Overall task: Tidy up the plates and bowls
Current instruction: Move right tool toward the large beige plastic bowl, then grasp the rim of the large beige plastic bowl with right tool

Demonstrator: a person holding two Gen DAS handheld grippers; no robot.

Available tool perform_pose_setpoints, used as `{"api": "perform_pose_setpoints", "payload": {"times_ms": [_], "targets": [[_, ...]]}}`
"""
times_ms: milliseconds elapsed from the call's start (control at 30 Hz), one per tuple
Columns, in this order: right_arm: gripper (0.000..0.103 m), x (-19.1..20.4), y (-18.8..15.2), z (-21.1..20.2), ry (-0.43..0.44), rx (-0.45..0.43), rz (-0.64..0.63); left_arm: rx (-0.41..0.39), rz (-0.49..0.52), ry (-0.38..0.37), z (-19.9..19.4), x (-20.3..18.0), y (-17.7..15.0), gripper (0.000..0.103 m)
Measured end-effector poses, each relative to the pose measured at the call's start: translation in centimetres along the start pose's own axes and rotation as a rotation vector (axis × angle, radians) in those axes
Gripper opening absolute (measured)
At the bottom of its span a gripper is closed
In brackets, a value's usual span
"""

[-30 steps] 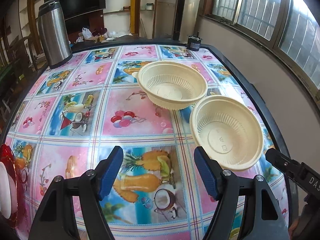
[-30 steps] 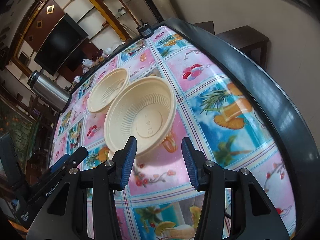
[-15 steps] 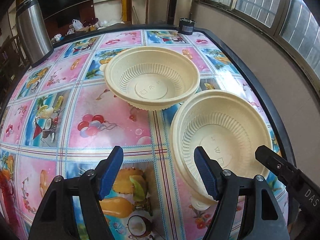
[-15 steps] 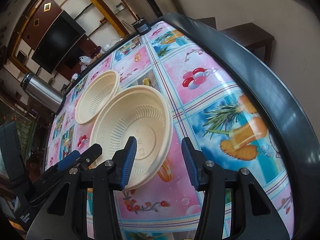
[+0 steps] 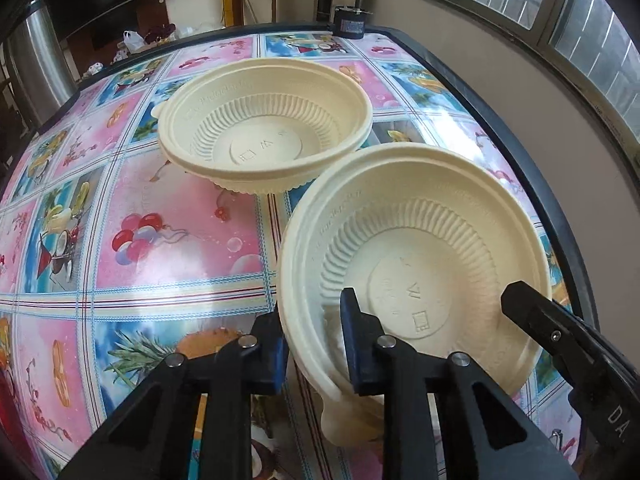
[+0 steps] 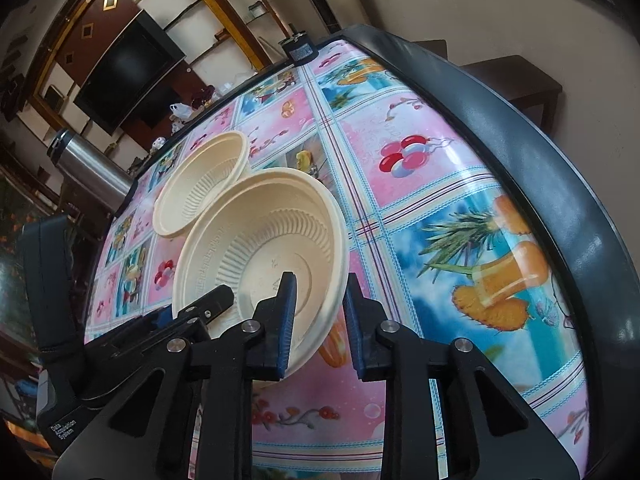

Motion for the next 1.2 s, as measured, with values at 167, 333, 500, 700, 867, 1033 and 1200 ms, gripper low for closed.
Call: {"api": "perform_pose_setpoints", "payload": {"times_ms": [167, 333, 500, 700, 867, 1033, 1200], "targets": [[0.023, 0.5, -0.6, -0.4, 0.001, -0.001, -0.024, -0.017, 0.013, 0.017, -0.6, 0.6, -0.6, 0.023], [0.023, 1.6, -2.1, -0.9, -0.003, 0.014, -0.057, -0.038, 0.02, 0.037, -2.2, 1.6, -1.6, 0.022], [0.023, 3.1, -3.9, -1.9, 0.006, 0.015, -0.082, -0.055, 0.019, 0.059, -3.9, 3.1, -3.0, 0.022], [0.023, 6.1, -6.8, -2.6, 0.011, 0.032, -0.159, -0.061, -0.012, 0.095, -5.5, 6.0, -5.6, 0.022], [0.023, 8.5, -9.9, -2.2, 0.036, 0.078, -0.219, -0.08, -0.05, 0.129, -7.3, 8.9, -7.3, 0.022], [0.024, 11.4, -11.6, -2.6, 0.064, 0.09, -0.265, -0.1, -0.079, 0.16, -9.1, 11.5, -8.5, 0.022], [0.024, 14.6, -12.5, -3.8, 0.091, 0.081, -0.311, -0.124, -0.119, 0.18, -11.1, 14.1, -9.3, 0.022]]}}
Point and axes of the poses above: each gripper's, at about its wrist camera, not at the fingertips, and z roughly the way its jaws point, x to its left, y to its top, the point moved 7 cm from there along z, roughly the way its jaws point, and after that the axes turned 5 degrees about -x, right-handed, at the moved point
